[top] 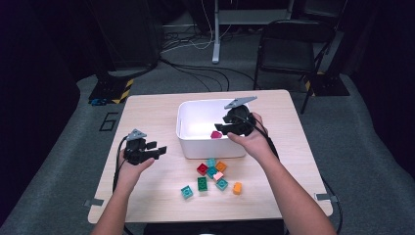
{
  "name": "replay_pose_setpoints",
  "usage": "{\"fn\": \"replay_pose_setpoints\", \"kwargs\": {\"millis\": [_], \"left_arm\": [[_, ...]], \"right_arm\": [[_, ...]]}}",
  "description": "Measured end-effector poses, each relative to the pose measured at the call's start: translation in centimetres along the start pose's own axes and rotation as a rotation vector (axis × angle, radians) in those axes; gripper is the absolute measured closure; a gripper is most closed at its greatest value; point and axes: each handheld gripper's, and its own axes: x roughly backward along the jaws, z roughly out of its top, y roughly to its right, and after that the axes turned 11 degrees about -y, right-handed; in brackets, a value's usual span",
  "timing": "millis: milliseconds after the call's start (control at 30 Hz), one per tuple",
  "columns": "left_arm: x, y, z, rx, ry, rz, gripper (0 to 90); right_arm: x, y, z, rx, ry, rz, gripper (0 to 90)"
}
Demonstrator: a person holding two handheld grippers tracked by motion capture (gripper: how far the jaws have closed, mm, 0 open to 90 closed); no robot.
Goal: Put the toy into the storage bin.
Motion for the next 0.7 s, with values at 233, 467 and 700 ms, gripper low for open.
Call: {"fn": "replay_pose_setpoints", "kwargs": {"millis": [233,467,700], "left_arm": [[-0.9,2.0,0.2,-0.070,-0.028,-0.041,45.7],[-1.4,2.9,0.3,-0.119,-0.050,-0.044,45.5],[-1.4,2.5,0.1,-0.101,-0.040,-0.037,45.1]], "right_arm": [[0.8,-0.6,-2.0,-0.038,0.021,0.038,53.2],[0.9,-1.6,-3.4,-0.014,0.031,0.032,49.8],[0.6,-3.0,-5.0,0.004,0.046,0.031,50.5]]}}
